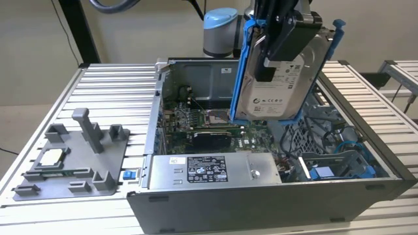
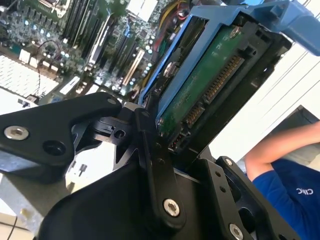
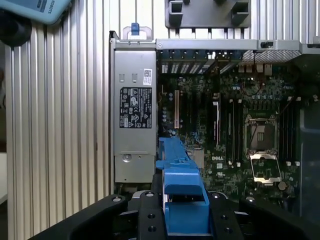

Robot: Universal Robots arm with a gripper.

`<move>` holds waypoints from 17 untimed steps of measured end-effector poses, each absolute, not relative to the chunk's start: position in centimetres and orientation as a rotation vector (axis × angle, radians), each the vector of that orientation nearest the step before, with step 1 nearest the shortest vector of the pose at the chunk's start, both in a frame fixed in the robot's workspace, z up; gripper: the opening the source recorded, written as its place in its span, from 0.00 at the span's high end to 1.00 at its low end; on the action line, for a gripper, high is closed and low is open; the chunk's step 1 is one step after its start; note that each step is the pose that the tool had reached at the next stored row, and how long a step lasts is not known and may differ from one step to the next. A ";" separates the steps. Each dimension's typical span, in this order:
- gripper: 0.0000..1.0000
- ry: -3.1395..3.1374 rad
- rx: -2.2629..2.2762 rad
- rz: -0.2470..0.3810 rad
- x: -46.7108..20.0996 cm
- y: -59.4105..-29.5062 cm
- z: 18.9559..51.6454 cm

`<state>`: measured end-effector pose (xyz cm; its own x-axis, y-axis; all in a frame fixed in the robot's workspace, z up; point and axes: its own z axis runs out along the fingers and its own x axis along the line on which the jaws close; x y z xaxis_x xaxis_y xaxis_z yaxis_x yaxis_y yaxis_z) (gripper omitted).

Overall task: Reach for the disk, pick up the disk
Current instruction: 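Pick up the disk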

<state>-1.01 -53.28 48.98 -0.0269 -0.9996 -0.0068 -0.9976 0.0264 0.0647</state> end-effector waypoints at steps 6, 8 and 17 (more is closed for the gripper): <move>1.00 -2.221 2.162 -0.080 0.8 -53.7 48.9; 1.00 -2.221 2.162 -0.081 1.4 -53.8 48.9; 1.00 -2.220 2.162 -0.082 3.7 -54.5 48.8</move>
<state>3.65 -54.52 48.79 -0.0269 -0.9996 -0.0068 -0.9974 0.0264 0.0668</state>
